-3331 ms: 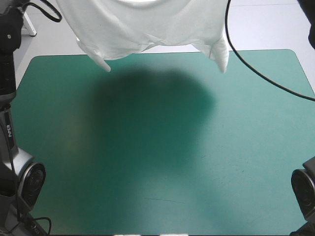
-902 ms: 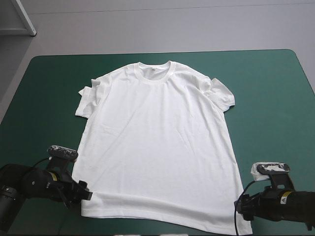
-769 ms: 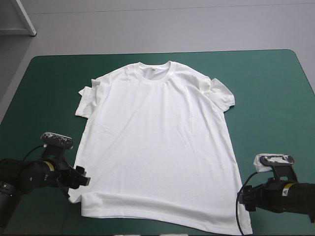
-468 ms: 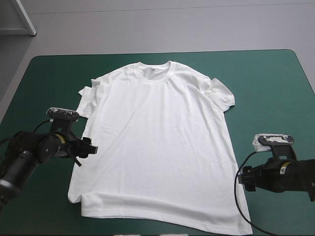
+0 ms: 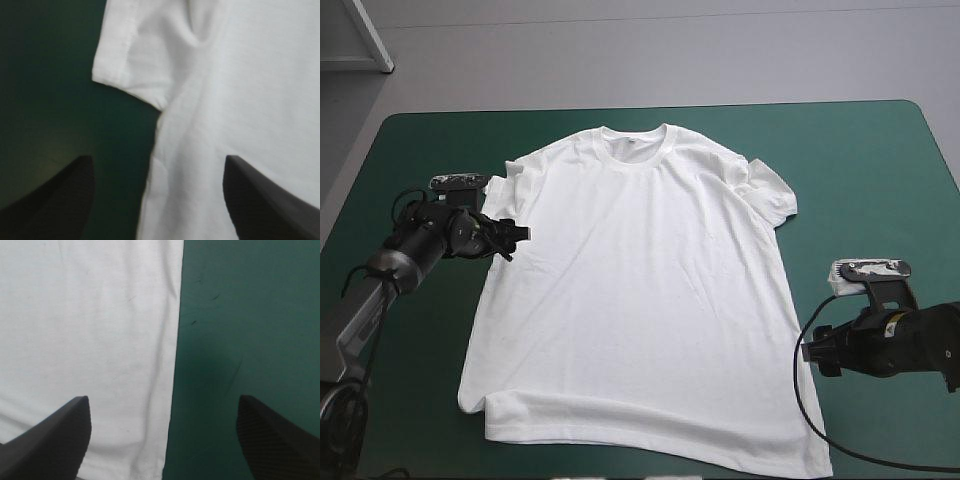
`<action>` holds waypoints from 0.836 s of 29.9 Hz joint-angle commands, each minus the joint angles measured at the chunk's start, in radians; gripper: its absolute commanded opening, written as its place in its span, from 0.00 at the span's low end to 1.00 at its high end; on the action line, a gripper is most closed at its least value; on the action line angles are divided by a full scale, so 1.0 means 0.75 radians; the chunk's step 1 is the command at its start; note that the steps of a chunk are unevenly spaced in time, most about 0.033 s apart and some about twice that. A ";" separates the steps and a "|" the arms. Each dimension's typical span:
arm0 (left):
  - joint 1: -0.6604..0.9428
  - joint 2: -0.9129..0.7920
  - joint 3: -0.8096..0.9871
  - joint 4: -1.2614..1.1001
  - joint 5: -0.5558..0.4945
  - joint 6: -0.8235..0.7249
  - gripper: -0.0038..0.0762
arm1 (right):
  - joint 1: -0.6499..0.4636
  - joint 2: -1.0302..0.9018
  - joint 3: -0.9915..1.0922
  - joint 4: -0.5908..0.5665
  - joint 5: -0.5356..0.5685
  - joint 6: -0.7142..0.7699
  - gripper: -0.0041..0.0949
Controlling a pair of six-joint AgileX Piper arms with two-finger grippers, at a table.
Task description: Fold the cloth
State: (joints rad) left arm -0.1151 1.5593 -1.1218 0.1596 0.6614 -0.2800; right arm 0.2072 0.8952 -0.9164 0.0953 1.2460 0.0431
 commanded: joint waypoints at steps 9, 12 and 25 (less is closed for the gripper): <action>0.040 0.224 -0.088 -0.177 -0.111 0.168 0.71 | -0.004 0.013 -0.060 -0.055 0.006 0.001 0.79; 0.040 0.265 -0.088 -0.183 -0.121 0.168 0.71 | -0.004 0.059 -0.107 -0.069 -0.002 0.005 0.79; 0.037 0.274 -0.073 -0.236 -0.045 0.239 0.04 | -0.004 0.568 -0.394 -0.091 -0.284 -0.018 0.79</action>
State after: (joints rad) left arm -0.0851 1.7797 -1.1766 0.0000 0.5811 -0.1083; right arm 0.2072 1.2638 -1.1534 0.0304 1.1208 0.0438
